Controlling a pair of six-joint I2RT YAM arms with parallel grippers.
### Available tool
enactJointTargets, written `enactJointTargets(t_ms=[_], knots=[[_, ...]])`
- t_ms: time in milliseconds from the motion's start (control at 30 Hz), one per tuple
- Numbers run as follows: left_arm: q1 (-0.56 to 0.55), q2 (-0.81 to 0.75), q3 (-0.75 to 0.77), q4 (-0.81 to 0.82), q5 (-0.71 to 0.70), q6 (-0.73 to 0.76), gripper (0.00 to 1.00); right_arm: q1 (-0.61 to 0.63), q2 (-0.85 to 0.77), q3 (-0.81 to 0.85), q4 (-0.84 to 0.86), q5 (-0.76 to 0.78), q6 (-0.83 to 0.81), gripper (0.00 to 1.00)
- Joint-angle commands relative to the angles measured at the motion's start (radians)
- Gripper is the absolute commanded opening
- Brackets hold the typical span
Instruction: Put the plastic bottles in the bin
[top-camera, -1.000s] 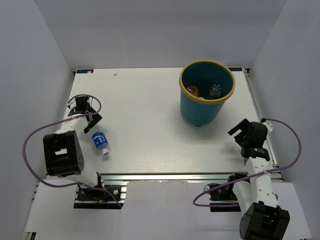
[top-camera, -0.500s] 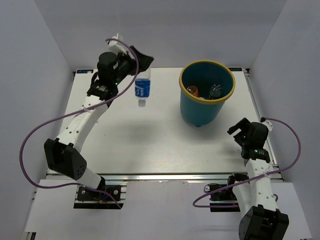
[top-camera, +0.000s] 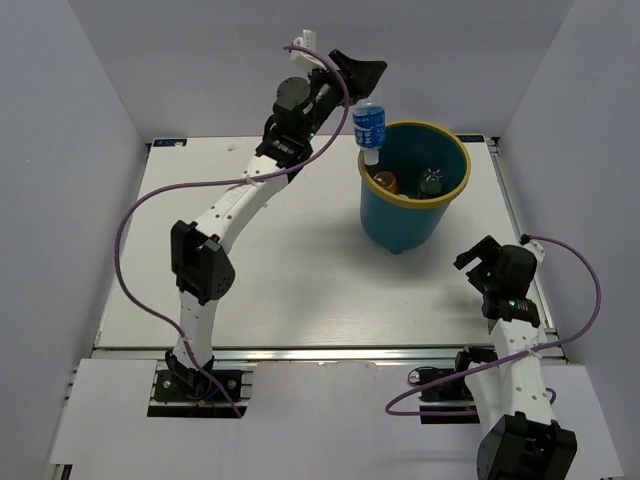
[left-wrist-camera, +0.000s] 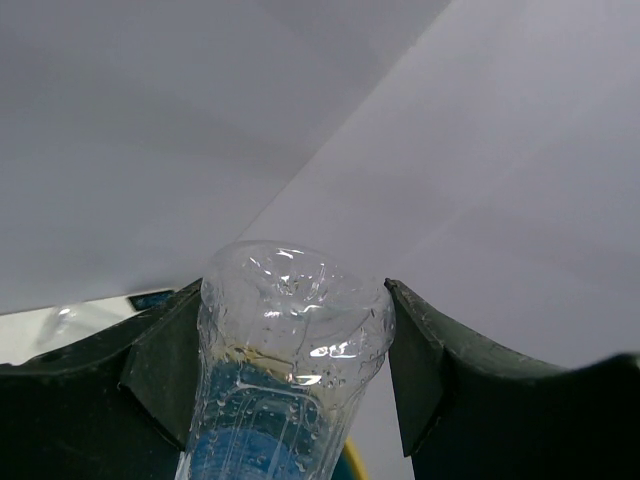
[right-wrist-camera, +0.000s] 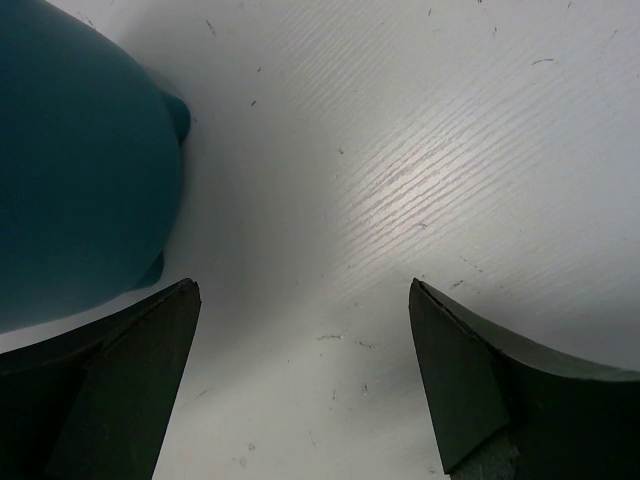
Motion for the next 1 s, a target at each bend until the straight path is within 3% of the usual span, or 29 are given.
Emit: enactJointTargets(t_ms=[0, 133, 200, 267, 367, 400, 433, 767, 967], knots=[[-0.023, 0.078, 0.204, 0.036, -0.054, -0.102, 0.16, 0.001, -0.014, -0.015, 0.032, -0.003, -0.016, 0.89], [-0.034, 0.126, 0.258, 0.048, -0.119, -0.14, 0.15, 0.001, -0.02, -0.012, 0.029, 0.005, -0.017, 0.89], [-0.052, 0.108, 0.202, 0.066, -0.14, -0.129, 0.15, 0.0, -0.023, -0.015, 0.028, 0.008, -0.017, 0.89], [-0.069, 0.09, 0.142, 0.099, -0.148, -0.106, 0.21, 0.0, -0.02, -0.014, 0.021, 0.022, -0.011, 0.89], [-0.086, 0.085, 0.109, 0.044, -0.165, -0.055, 0.45, 0.0, -0.012, -0.009, 0.017, 0.025, -0.014, 0.89], [-0.091, 0.086, 0.108, 0.015, -0.154, -0.029, 0.81, 0.0, -0.009, -0.006, 0.015, 0.025, -0.014, 0.89], [-0.091, 0.095, 0.12, -0.002, -0.139, -0.019, 0.98, 0.0, -0.006, -0.006, 0.017, 0.022, -0.017, 0.89], [-0.091, 0.079, 0.273, -0.203, -0.12, 0.167, 0.98, 0.0, 0.002, 0.026, 0.029, 0.064, -0.017, 0.89], [-0.053, -0.047, 0.203, -0.28, -0.293, 0.294, 0.98, 0.0, 0.1, 0.142, 0.046, 0.193, 0.02, 0.89]])
